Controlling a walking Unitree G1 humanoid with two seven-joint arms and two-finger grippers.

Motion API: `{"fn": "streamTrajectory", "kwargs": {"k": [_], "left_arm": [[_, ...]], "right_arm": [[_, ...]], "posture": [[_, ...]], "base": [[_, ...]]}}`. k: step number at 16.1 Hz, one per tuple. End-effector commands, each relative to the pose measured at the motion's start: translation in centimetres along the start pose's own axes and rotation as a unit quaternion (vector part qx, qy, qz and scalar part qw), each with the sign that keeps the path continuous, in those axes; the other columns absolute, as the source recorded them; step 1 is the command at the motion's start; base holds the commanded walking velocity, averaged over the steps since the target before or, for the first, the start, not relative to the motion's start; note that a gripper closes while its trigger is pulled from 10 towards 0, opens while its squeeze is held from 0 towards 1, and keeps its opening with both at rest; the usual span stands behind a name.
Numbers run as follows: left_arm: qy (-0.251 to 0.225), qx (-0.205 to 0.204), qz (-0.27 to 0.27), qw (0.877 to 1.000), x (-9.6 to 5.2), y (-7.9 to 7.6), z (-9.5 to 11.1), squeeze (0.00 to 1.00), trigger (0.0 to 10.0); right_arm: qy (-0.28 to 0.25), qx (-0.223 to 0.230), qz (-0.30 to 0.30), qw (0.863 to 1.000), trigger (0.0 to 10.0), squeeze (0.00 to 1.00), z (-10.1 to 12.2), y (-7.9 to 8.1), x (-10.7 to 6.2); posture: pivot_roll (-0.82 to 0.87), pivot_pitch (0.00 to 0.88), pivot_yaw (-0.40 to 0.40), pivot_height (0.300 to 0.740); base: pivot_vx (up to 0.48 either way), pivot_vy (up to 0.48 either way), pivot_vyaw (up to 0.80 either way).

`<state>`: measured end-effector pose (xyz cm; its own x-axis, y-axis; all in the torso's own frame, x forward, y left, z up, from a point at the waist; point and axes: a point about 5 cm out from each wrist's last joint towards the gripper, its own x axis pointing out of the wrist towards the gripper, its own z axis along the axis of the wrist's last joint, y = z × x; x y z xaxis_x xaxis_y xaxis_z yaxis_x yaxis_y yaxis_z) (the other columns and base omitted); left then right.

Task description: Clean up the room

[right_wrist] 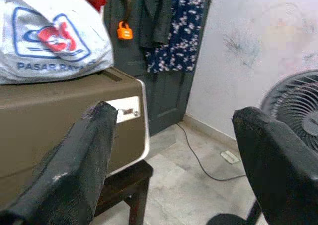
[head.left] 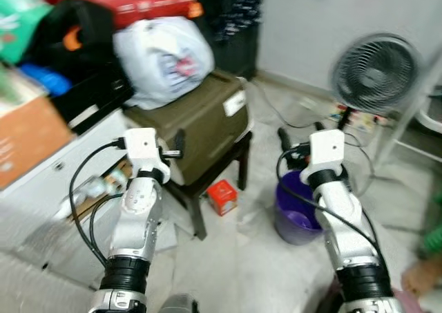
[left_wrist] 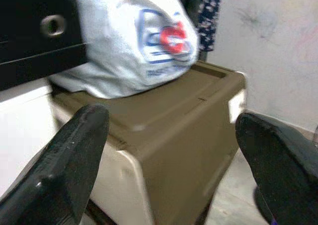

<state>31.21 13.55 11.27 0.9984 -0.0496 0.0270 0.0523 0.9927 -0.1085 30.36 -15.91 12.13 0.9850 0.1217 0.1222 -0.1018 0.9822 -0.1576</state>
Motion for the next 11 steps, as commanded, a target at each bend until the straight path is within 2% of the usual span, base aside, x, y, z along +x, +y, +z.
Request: {"fn": "streamTrajectory", "kwargs": {"k": [1,8,11], "left_arm": [[-0.001,0.003,0.008,1.0,-0.01,0.67,0.18,0.0,10.0],[0.001,0.005,0.004,1.0,-0.02,0.65,0.08,0.0,10.0],[0.028,0.019,-0.01,0.999,-0.08,0.6,-0.47,0.0,10.0]], "right_arm": [[-0.009,0.005,0.007,1.0,10.0,0.0,0.46,0.66,0.23],[-0.008,0.007,0.009,1.0,10.0,0.0,0.39,0.75,0.12],[-0.008,0.001,0.003,1.0,10.0,0.0,0.38,0.44,0.01]], "posture": [[-0.06,0.0,0.015,0.74],[-0.06,0.0,0.015,0.74],[-0.06,0.0,0.018,0.74]], "base": [[0.0,0.0,0.8],[0.0,0.0,0.8],[0.0,0.0,0.8]]}}
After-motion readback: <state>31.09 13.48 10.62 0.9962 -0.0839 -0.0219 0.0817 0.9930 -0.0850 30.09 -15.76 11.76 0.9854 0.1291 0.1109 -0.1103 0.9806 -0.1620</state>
